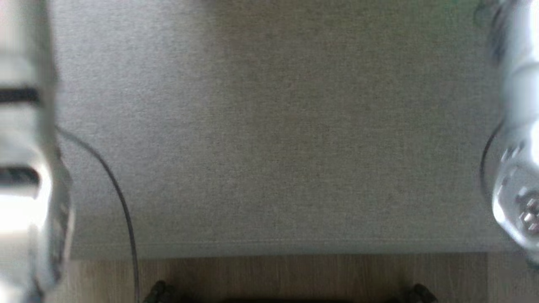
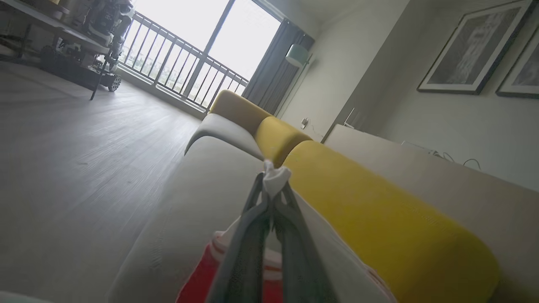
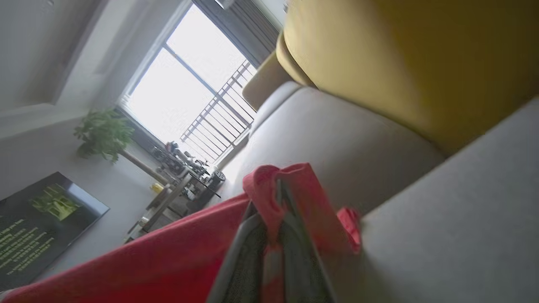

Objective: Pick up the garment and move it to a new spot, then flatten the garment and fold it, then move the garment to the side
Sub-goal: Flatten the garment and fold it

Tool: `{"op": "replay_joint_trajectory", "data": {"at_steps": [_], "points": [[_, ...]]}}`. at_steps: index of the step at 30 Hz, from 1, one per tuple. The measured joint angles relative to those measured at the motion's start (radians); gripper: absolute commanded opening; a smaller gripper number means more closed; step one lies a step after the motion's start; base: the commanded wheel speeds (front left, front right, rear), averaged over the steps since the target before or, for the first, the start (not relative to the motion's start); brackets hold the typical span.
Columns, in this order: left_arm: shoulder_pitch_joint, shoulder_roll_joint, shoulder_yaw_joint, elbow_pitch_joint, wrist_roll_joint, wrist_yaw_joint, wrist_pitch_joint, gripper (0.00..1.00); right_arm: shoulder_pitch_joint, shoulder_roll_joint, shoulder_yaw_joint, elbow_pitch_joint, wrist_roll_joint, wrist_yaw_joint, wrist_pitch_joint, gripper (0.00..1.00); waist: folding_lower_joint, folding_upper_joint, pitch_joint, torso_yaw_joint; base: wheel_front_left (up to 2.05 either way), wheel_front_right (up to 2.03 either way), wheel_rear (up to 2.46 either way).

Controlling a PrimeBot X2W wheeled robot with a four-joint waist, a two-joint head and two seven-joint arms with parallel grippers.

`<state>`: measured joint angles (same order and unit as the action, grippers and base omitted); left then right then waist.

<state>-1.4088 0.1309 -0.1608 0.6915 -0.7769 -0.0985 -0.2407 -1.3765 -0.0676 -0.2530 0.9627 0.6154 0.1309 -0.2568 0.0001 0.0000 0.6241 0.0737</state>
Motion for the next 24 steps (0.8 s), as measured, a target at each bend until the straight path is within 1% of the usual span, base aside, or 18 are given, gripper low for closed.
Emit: {"op": "replay_joint_trajectory", "data": {"at_steps": [3, 7, 10, 16, 21, 24], "points": [[0.140, 0.001, -0.064, 0.036, 0.031, -0.013, -0.001, 0.00, 0.104, 0.000, 0.038, 0.087, 0.039, 0.000, 0.000, 0.00, -0.0001, 0.0000, -0.021, 0.006, 0.00, 0.00, 0.00], [0.301, 0.011, -0.110, 0.059, 0.038, -0.022, -0.007, 0.00, 0.164, 0.000, 0.081, 0.110, 0.095, 0.000, 0.002, 0.00, -0.0002, 0.0000, -0.061, 0.006, 0.00, 0.00, 0.00], [0.387, 0.044, -0.148, 0.060, 0.057, -0.025, -0.009, 0.00, 0.211, 0.000, 0.102, 0.115, 0.129, 0.000, 0.014, 0.00, -0.0002, 0.0001, -0.099, 0.003, 0.00, 0.00, 0.00], [0.530, 0.126, -0.274, 0.051, 0.158, -0.031, -0.009, 0.00, 0.330, -0.007, 0.159, 0.156, 0.146, 0.000, 0.100, 0.00, -0.0002, 0.0001, -0.187, -0.005, 0.00, 0.00, 0.00], [0.630, 0.198, -0.355, 0.054, 0.251, -0.034, -0.009, 0.00, 0.411, -0.026, 0.195, 0.185, 0.151, 0.000, 0.120, 0.00, -0.0002, 0.0001, -0.265, -0.011, 0.00, 0.00, 0.00], [0.678, 0.218, -0.398, 0.054, 0.286, -0.034, -0.009, 0.00, 0.446, -0.037, 0.206, 0.209, 0.151, 0.000, 0.121, 0.00, -0.0002, 0.0001, -0.310, -0.013, 0.00, 0.00, 0.00]]}}
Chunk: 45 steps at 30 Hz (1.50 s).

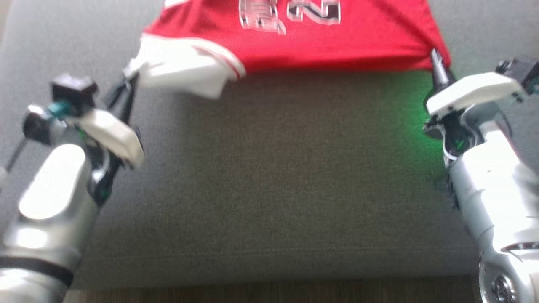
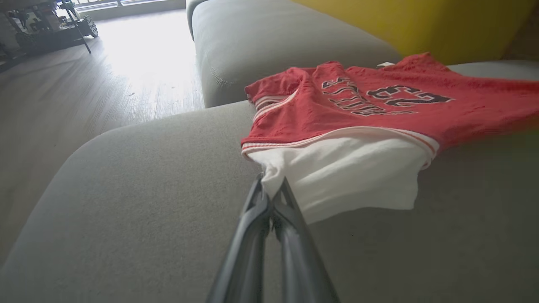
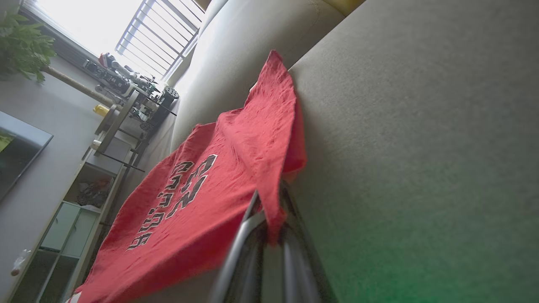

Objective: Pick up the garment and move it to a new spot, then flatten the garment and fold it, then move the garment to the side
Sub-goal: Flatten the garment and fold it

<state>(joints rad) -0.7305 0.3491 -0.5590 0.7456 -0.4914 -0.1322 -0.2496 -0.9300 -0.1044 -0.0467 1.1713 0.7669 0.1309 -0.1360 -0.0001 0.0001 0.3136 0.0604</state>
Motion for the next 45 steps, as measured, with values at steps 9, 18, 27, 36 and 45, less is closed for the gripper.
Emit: {"op": "replay_joint_trajectory", "data": {"at_steps": [9, 18, 27, 36, 45], "points": [[0.149, 0.065, -0.113, -0.010, 0.058, 0.000, 0.000, 0.00, 0.078, -0.017, 0.050, 0.084, -0.012, 0.000, 0.044, 0.00, 0.0000, 0.0000, -0.122, -0.007, 0.00, 0.00, 0.00], [0.319, 0.132, -0.179, -0.073, 0.024, 0.000, 0.059, 0.00, 0.206, -0.023, 0.123, 0.121, -0.063, 0.000, 0.176, 0.00, 0.0000, 0.0000, -0.234, -0.035, 0.00, 0.00, 0.00], [0.490, 0.210, -0.207, -0.204, -0.047, 0.000, 0.167, 0.00, 0.304, -0.035, 0.175, 0.097, -0.061, 0.000, 0.288, 0.00, 0.0000, 0.0000, -0.324, -0.072, 0.00, 0.00, 0.00], [0.574, 0.261, -0.207, -0.332, -0.123, 0.006, 0.265, 0.00, 0.356, -0.061, 0.193, 0.041, -0.039, 0.000, 0.341, 0.00, 0.0000, 0.0000, -0.341, -0.084, 0.00, 0.00, 0.00], [0.649, 0.315, -0.214, -0.472, -0.258, 0.004, 0.386, 0.00, 0.414, -0.082, 0.200, -0.015, -0.018, 0.000, 0.402, 0.00, 0.0000, 0.0000, -0.352, -0.084, 0.00, 0.00, 0.00]]}}
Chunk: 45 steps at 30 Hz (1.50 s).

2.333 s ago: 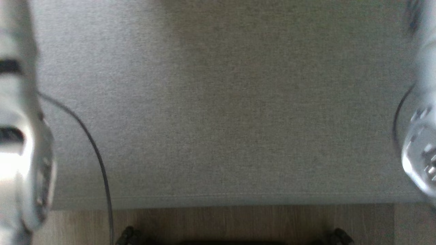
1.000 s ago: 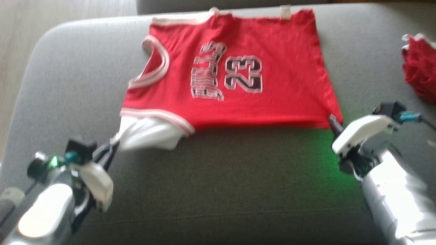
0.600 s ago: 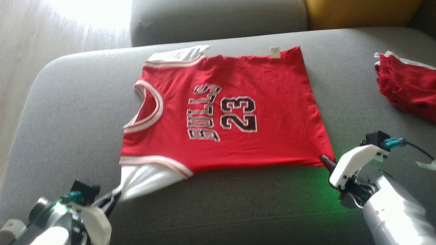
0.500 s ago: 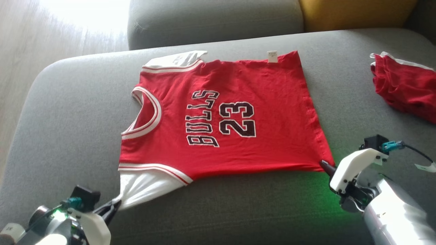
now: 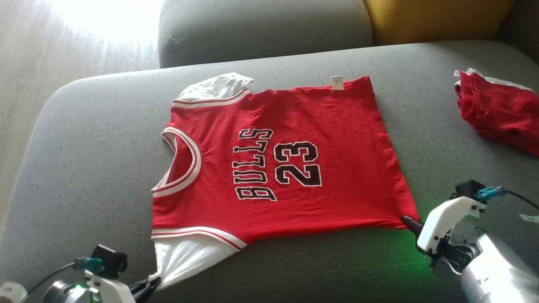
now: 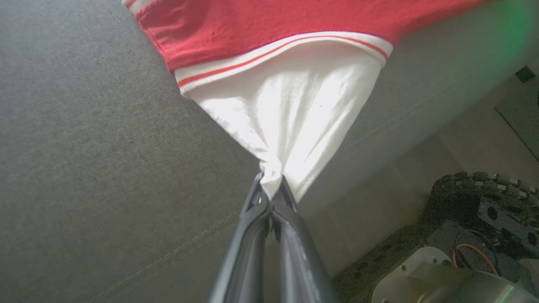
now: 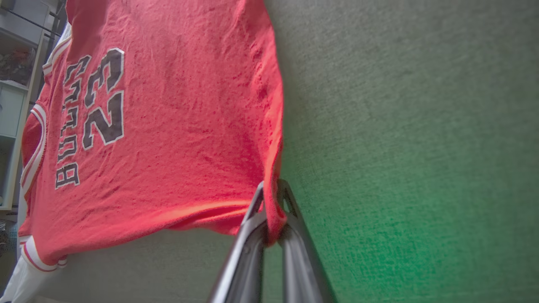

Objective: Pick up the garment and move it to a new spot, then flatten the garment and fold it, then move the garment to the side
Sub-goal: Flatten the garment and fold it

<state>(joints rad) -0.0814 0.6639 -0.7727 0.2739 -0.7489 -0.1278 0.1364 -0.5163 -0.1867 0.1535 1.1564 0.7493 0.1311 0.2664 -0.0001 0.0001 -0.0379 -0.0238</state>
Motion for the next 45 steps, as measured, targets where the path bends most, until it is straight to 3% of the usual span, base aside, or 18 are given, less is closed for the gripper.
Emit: {"op": "replay_joint_trajectory", "data": {"at_steps": [16, 31, 45], "points": [[0.037, 0.062, 0.094, -0.127, -0.160, 0.014, 0.009, 0.00, 0.058, -0.064, 0.006, -0.174, 0.009, 0.000, 0.128, 0.00, 0.0000, 0.0000, -0.003, -0.016, 0.00, 0.00, 0.00], [0.072, 0.102, 0.036, -0.193, -0.246, 0.004, 0.117, 0.00, 0.169, -0.112, -0.016, -0.355, -0.007, 0.000, 0.360, 0.00, 0.0000, 0.0000, -0.002, 0.000, 0.00, 0.00, 0.00], [0.111, 0.162, 0.001, -0.283, -0.398, 0.003, 0.196, 0.00, 0.307, -0.142, -0.065, -0.578, -0.024, 0.000, 0.587, 0.00, 0.0000, 0.0000, -0.005, 0.001, 0.00, 0.00, 0.00]]}}
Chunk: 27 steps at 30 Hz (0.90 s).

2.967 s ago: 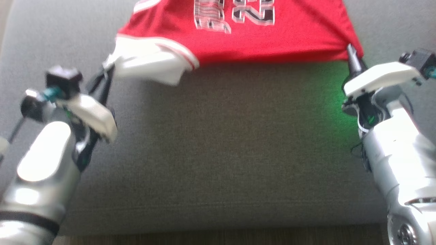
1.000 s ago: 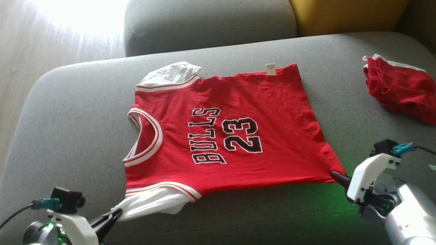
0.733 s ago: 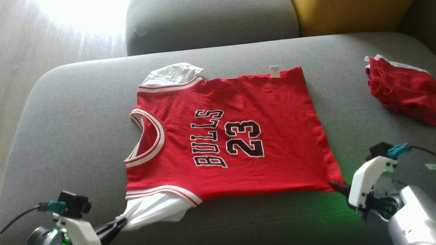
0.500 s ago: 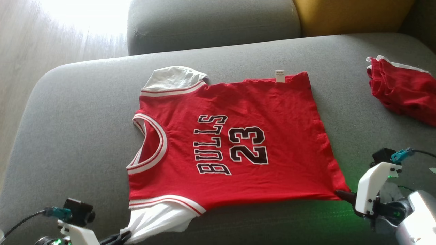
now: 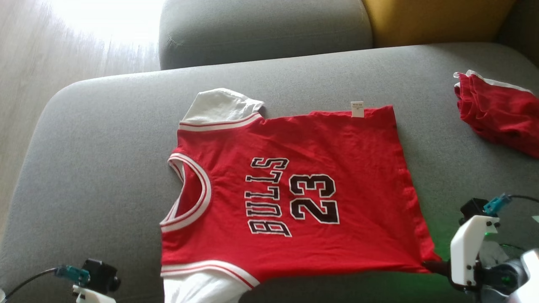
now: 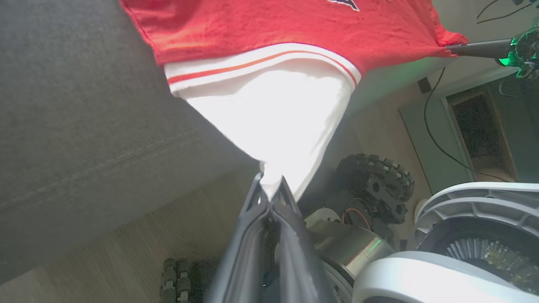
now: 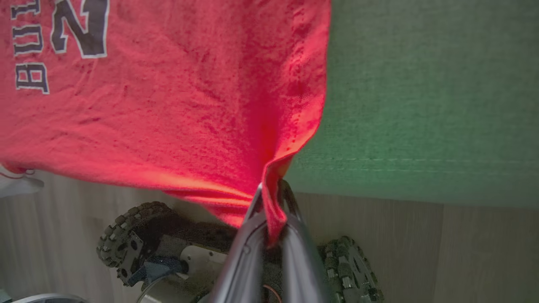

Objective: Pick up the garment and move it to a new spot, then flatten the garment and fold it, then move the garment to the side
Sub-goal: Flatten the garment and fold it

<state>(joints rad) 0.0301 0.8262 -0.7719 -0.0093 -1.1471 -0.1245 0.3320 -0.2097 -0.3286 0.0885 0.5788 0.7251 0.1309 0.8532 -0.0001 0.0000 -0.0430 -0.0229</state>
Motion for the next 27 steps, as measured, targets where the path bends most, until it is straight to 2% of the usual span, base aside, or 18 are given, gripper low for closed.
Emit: {"op": "replay_joint_trajectory", "data": {"at_steps": [6, 10, 20, 27], "points": [[0.008, 0.026, -0.025, -0.025, -0.069, 0.000, 0.067, 0.00, 0.050, -0.009, -0.051, -0.085, -0.032, 0.000, 0.072, 0.00, 0.0000, 0.0000, 0.002, 0.001, 0.00, 0.00, 0.00], [0.007, 0.028, -0.022, -0.044, -0.080, 0.000, 0.070, 0.00, 0.069, -0.005, -0.087, -0.127, -0.065, 0.000, 0.090, 0.00, 0.0000, 0.0000, 0.004, 0.006, 0.00, 0.00, 0.00], [-0.026, 0.028, 0.013, -0.070, -0.103, 0.000, 0.007, 0.00, 0.078, 0.050, -0.163, -0.217, -0.115, 0.000, 0.096, 0.00, 0.0000, 0.0000, 0.022, 0.011, 0.00, 0.00, 0.00], [-0.093, 0.025, 0.049, -0.091, -0.132, 0.000, -0.049, 0.00, 0.062, 0.090, -0.192, -0.227, -0.153, 0.000, 0.070, 0.00, 0.0000, 0.0000, 0.043, 0.006, 0.00, 0.00, 0.00]]}}
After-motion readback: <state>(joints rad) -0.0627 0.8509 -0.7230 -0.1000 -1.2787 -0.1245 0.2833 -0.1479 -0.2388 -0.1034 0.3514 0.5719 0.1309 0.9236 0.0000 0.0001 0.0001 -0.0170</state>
